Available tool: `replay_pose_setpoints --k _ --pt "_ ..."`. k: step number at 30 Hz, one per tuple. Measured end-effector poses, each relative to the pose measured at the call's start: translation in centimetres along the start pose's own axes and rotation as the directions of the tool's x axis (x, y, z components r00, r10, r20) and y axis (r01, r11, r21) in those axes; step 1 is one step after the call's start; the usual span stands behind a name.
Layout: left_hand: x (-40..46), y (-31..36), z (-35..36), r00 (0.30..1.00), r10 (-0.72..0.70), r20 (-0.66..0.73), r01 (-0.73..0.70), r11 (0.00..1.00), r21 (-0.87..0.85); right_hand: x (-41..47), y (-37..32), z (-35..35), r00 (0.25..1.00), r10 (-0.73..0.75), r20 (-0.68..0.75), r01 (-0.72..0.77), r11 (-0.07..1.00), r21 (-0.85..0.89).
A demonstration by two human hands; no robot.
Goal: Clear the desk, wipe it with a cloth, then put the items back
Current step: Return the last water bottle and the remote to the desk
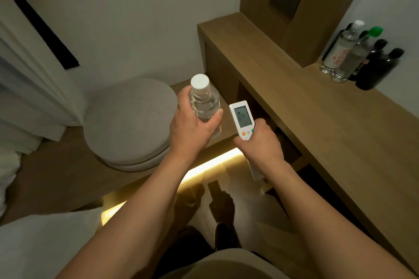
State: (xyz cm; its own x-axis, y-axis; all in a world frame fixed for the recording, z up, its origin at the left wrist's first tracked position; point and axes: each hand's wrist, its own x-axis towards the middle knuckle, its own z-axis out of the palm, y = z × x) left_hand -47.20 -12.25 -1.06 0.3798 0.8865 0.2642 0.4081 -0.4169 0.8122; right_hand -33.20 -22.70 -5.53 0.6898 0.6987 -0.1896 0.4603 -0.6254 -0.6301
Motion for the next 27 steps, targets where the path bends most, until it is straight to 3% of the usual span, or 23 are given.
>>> replay_pose_setpoints --k 12,20,27 --pt "16.5 -1.7 7.5 0.970 0.104 0.218 -0.079 0.989 -0.124 13.5 -2.1 -1.9 0.956 0.246 -0.163 -0.237 0.969 0.075" --pt "25.5 -1.0 13.0 0.865 0.242 0.440 -0.171 0.966 -0.196 19.4 -2.4 -3.4 0.841 0.464 -0.279 -0.412 0.883 0.226" --pt "26.2 2.0 19.6 0.739 0.332 0.586 -0.197 0.939 -0.282 19.1 1.9 -5.5 0.688 0.638 -0.346 -0.551 0.769 0.323"
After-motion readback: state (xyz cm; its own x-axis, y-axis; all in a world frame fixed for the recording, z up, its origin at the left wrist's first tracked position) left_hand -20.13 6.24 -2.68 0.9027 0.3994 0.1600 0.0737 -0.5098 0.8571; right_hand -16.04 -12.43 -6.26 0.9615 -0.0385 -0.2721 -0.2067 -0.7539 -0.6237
